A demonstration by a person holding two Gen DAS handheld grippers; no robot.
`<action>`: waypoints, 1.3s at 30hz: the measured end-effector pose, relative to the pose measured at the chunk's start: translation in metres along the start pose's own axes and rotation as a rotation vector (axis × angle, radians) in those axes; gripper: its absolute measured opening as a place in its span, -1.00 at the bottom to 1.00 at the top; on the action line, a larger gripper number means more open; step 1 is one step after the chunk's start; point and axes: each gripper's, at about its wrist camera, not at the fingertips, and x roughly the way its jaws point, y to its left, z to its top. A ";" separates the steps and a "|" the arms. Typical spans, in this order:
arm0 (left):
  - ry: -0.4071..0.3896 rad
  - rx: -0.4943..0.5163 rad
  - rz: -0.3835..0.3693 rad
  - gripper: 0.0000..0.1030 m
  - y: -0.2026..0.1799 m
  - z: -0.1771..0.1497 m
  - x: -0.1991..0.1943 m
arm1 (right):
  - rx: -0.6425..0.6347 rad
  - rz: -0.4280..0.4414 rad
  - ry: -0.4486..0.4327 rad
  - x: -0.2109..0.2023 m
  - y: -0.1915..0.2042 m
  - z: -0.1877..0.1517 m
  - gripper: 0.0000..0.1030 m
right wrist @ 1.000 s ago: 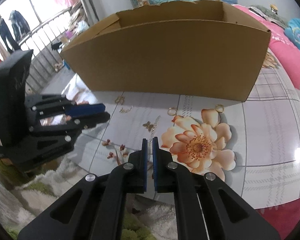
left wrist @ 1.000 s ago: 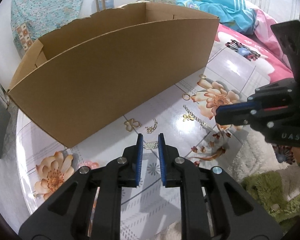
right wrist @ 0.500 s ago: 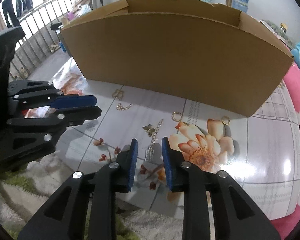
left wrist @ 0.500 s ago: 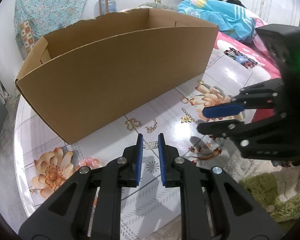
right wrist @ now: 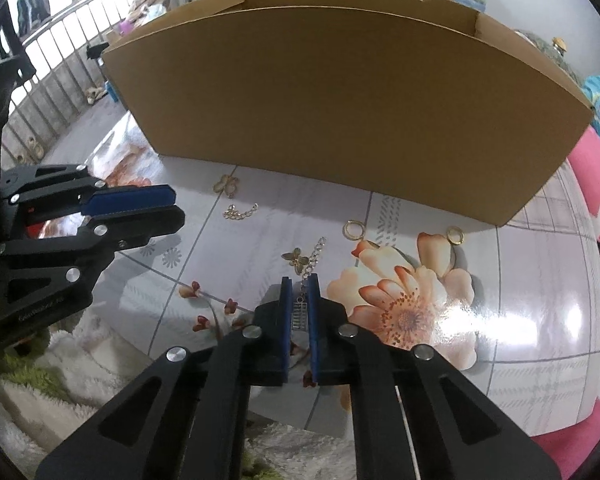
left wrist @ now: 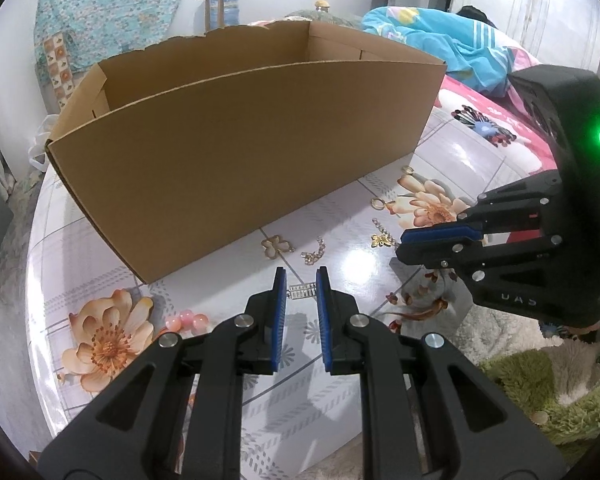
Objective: Organize jewelry
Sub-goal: 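Carry both held pieces over the box and open both grippers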
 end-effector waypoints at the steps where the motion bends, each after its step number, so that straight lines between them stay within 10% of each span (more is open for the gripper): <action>1: -0.003 0.000 0.001 -0.74 0.000 0.000 -0.001 | 0.009 0.004 -0.001 -0.003 -0.007 -0.004 -0.86; 18: -0.062 0.002 0.009 -0.74 -0.008 0.010 -0.029 | 0.076 0.043 -0.138 -0.063 -0.032 -0.007 -0.86; 30: -0.220 0.060 -0.047 -0.73 0.005 0.093 -0.094 | 0.002 0.147 -0.369 -0.134 -0.043 0.073 -0.86; 39: 0.064 -0.033 -0.109 -0.73 0.063 0.178 -0.009 | 0.081 0.246 -0.151 -0.079 -0.081 0.166 -0.86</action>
